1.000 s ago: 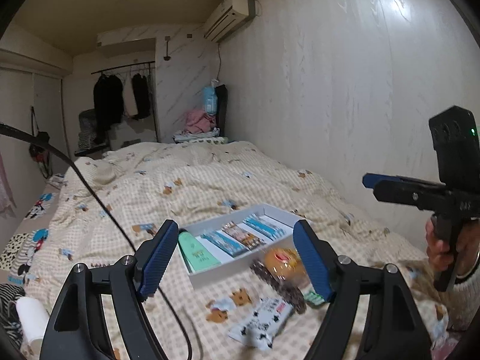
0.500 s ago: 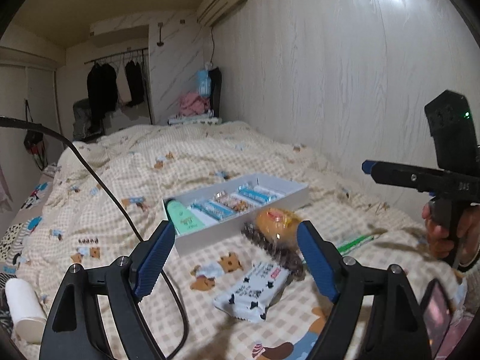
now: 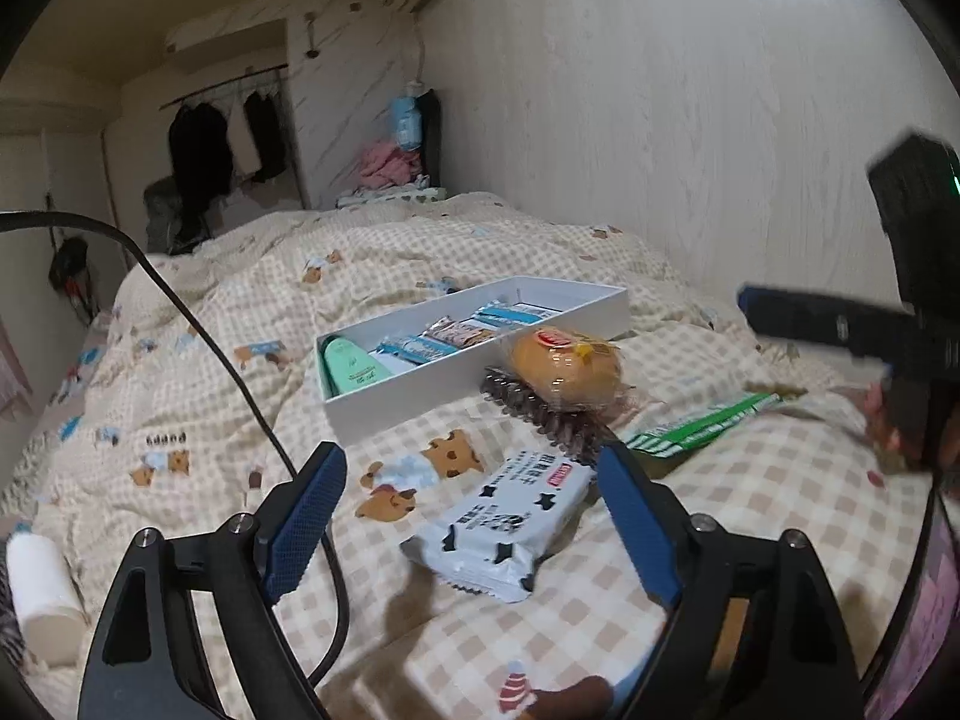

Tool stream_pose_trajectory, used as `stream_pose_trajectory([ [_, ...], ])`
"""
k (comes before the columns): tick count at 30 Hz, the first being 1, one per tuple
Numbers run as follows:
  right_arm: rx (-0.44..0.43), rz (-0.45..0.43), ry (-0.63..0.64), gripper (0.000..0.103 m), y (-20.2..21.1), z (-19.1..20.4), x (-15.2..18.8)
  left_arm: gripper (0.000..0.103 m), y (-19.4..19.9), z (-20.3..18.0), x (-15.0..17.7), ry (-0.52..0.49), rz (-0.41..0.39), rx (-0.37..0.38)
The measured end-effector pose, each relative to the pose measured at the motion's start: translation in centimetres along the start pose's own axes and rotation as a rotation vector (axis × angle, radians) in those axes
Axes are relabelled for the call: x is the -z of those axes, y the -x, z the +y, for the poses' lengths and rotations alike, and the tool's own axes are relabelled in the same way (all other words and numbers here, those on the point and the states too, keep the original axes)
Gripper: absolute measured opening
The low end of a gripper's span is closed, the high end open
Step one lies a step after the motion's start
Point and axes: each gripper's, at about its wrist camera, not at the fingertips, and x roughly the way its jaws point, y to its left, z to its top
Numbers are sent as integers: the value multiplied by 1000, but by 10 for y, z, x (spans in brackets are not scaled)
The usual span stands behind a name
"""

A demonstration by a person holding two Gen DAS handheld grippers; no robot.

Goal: Organize objects
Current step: 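Move both tools toward the cow-print bar and green stick pack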

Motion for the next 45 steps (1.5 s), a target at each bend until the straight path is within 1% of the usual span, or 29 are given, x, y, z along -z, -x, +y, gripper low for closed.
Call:
stream_pose_trajectory([
  [2, 7, 12, 17, 88, -2, 3, 1, 93, 1, 5, 1, 31, -2, 6],
  [4, 0, 13, 22, 88, -2, 3, 1, 99, 2, 9, 1, 52, -8, 16],
  [9, -22, 18, -14, 88, -5, -4, 1, 101, 2, 10, 2, 54, -9, 20],
  [14, -63, 66, -66, 88, -13, -14, 3, 101, -1, 10, 2, 51, 3, 22],
  [18, -70, 65, -94, 88, -12, -19, 4, 101, -3, 12, 2, 60, 8, 29],
  [25, -72, 69, -100, 88, -12, -18, 4, 101, -4, 13, 3, 59, 12, 30],
  [29, -92, 93, -121, 88, -18, -21, 5, 101, -5, 14, 3, 64, 17, 36],
  [33, -106, 97, -146, 88, -19, -26, 5, 102, -7, 15, 3, 70, 24, 41],
  [37, -109, 100, -153, 88, -19, -28, 5, 102, -11, 17, 4, 78, 45, 54],
  [41, -110, 106, -156, 88, -20, -28, 5, 102, -20, 20, 6, 98, 99, 92],
  [45, -115, 111, -163, 88, -20, -30, 6, 102, -22, 23, 7, 118, 110, 101],
])
